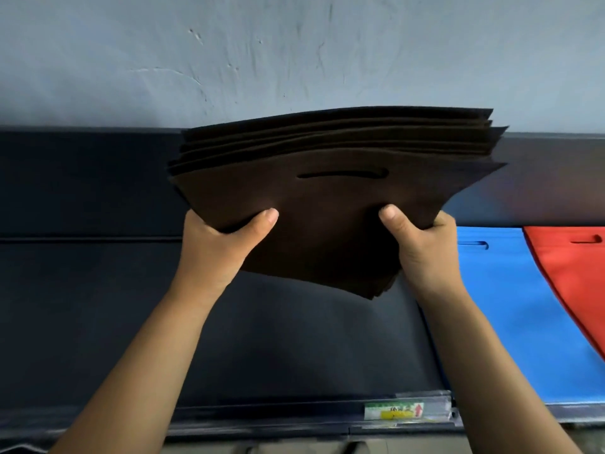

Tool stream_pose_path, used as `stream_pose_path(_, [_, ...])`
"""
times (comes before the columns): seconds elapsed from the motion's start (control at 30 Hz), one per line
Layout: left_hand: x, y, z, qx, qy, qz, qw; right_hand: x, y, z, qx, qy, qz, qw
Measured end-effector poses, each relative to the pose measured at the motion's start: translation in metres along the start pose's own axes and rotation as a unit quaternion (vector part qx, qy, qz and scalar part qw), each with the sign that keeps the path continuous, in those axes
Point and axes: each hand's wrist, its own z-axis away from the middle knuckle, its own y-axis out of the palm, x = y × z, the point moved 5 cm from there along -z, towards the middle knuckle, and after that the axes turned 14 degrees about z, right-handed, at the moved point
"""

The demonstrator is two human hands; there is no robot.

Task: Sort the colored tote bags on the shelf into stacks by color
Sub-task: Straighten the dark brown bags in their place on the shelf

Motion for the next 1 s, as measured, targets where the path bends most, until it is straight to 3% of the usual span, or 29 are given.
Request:
stream_pose_path(0.13, [0.046, 0.001, 0.012, -0.086, -0.106, 0.082, 0.987, -0.034, 0.015, 0.006, -0.017, 0.064, 0.017, 0.998])
stream_pose_path(0.33, [0.049, -0.009, 0.009, -0.051, -0.109, -0.001, 0.993, -0.034, 0.010, 0.008, -0.001, 0.058, 0.036, 0.998])
stream_pose_path(0.43, [0.031, -0.004, 0.007, -0.033, -0.088, -0.020, 0.995, -0.022, -0.003, 0.005, -0.029, 0.057, 0.057, 0.996])
stream_pose_path(0.53, [0.035, -0.002, 0.008, -0.044, -0.154, -0.026, 0.987, -0.026, -0.010, 0.003, 0.001, 0.113, 0.085, 0.990])
stream_pose_path(0.63, [0.072, -0.009, 0.023, -0.027, -0.280, -0.128, 0.951, -0.064, -0.009, 0.008, 0.059, 0.210, 0.209, 0.953])
stream_pose_path(0.73, [0.110, -0.019, 0.045, 0.012, -0.389, -0.235, 0.891, -0.111, -0.003, 0.019, 0.124, 0.258, 0.300, 0.910])
stream_pose_path(0.87, [0.129, -0.022, 0.052, 0.047, -0.399, -0.305, 0.863, -0.147, -0.005, 0.020, 0.118, 0.319, 0.352, 0.872])
stream_pose_path(1.0, [0.136, -0.018, 0.041, 0.063, -0.405, -0.297, 0.862, -0.138, 0.001, 0.009, 0.107, 0.288, 0.418, 0.855])
